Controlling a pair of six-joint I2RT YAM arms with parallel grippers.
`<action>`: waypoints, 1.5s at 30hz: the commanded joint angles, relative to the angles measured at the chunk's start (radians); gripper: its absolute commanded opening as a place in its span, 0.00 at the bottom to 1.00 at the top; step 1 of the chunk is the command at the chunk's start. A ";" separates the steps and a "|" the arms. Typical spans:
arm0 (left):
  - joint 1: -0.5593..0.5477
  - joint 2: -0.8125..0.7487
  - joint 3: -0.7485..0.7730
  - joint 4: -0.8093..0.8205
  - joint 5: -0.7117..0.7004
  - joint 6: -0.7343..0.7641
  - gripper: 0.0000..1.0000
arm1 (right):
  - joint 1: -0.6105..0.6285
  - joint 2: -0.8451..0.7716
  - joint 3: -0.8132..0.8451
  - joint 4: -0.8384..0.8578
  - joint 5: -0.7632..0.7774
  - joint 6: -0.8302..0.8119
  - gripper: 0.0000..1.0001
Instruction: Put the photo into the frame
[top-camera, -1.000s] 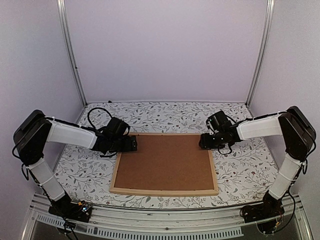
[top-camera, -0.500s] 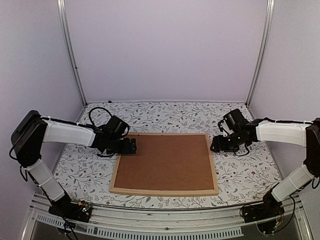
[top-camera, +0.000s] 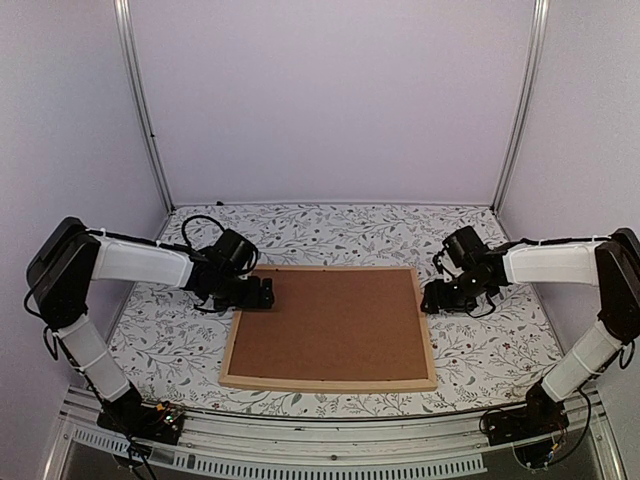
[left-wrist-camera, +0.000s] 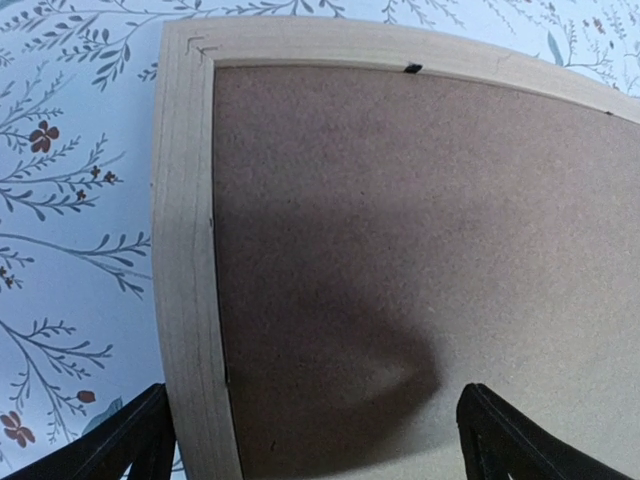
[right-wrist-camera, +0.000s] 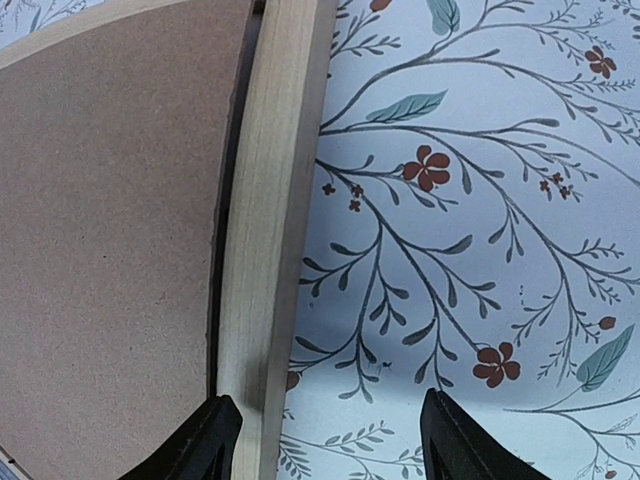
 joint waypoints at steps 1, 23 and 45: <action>0.010 0.031 0.028 -0.026 0.013 0.006 1.00 | -0.004 0.034 0.002 0.039 -0.034 -0.017 0.66; 0.019 0.044 -0.028 0.035 0.135 -0.033 1.00 | 0.126 0.139 -0.014 0.119 0.022 0.121 0.64; 0.113 -0.083 -0.168 0.109 0.354 -0.043 1.00 | 0.131 0.164 0.015 0.130 0.017 0.131 0.63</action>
